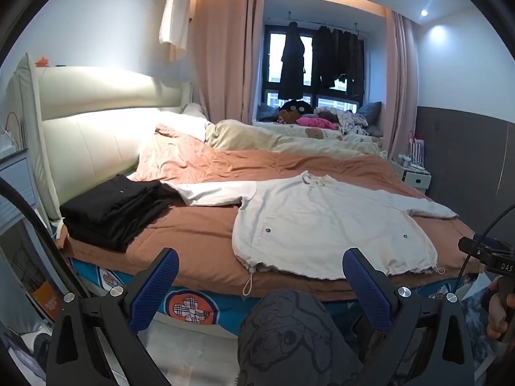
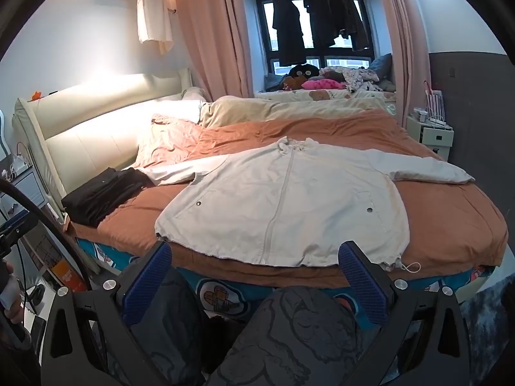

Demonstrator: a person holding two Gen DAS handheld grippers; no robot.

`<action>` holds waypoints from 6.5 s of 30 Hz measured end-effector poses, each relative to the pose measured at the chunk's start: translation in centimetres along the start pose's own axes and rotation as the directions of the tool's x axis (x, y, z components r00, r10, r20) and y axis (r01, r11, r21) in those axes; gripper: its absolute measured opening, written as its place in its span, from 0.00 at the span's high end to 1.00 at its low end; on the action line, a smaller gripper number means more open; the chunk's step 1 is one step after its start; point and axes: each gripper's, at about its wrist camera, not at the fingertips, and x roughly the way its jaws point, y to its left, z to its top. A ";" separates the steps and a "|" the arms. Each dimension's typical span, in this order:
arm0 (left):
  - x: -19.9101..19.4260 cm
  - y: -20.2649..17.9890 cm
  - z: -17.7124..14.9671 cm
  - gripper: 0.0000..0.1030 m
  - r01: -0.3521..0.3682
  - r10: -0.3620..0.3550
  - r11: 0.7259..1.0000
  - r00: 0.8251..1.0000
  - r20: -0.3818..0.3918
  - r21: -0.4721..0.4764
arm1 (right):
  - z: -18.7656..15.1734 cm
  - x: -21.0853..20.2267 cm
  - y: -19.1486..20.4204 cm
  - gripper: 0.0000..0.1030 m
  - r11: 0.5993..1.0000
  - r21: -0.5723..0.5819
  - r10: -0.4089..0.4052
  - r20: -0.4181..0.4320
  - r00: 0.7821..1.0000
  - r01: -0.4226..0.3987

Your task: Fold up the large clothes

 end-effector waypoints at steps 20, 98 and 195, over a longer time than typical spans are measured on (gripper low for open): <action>-0.9 -0.7 -0.2 0.01 0.005 -0.006 1.000 1.000 0.024 0.012 | -0.2 -0.6 -0.1 0.00 1.000 0.003 0.000 0.022 1.000 0.000; 16.0 4.7 3.8 0.01 -0.067 0.059 0.996 0.988 -0.146 -0.052 | 6.6 16.7 -1.5 0.00 0.993 0.084 0.092 -0.089 0.992 -0.084; 52.2 -1.0 24.4 0.98 0.295 -0.309 0.951 0.927 -0.212 -0.096 | 14.9 52.4 -12.4 0.26 0.701 0.696 0.413 -0.219 0.884 -0.155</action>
